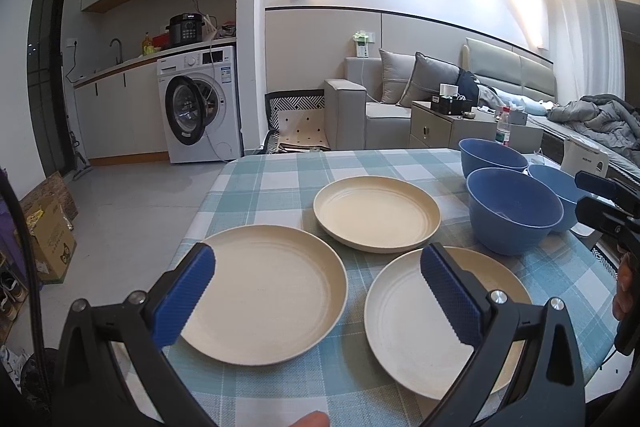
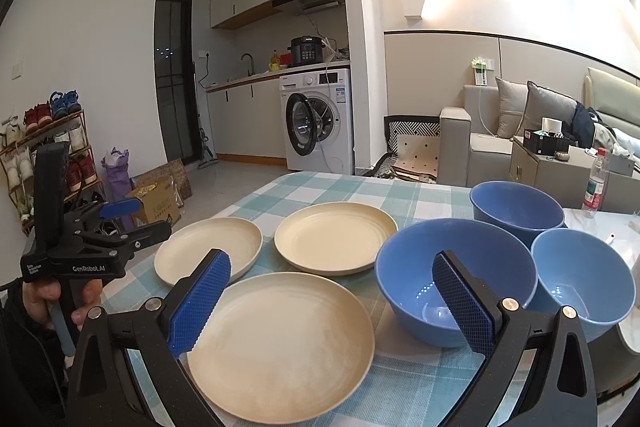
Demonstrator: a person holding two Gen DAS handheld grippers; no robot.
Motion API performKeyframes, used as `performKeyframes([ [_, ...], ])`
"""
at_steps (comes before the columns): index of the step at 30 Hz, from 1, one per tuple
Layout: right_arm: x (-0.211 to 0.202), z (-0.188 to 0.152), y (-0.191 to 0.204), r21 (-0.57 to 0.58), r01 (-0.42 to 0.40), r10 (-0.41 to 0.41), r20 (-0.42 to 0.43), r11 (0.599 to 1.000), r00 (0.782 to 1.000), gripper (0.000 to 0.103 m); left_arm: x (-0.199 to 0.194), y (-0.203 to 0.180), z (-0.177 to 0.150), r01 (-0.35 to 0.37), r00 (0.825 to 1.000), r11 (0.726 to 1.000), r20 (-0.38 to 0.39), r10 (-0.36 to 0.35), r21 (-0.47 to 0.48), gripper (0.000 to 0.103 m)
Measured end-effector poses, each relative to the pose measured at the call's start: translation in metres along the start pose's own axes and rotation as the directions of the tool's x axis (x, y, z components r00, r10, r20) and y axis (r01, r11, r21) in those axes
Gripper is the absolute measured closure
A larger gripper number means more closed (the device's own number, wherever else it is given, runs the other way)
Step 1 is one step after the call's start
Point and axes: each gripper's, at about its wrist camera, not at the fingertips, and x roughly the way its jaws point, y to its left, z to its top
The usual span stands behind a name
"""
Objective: Organize plates and bowls
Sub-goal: 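Move the left tool toward the rim of the nearest cream plate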
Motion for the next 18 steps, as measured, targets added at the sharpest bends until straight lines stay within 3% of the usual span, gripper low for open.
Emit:
performKeyframes([
  [18, 0.036, 0.030, 0.025, -0.006, -0.055, 0.055, -0.026, 0.998, 0.998, 0.000, 0.006, 0.033, 0.012, -0.070, 0.997, 0.997, -0.037, 0.069, -0.037, 0.000],
])
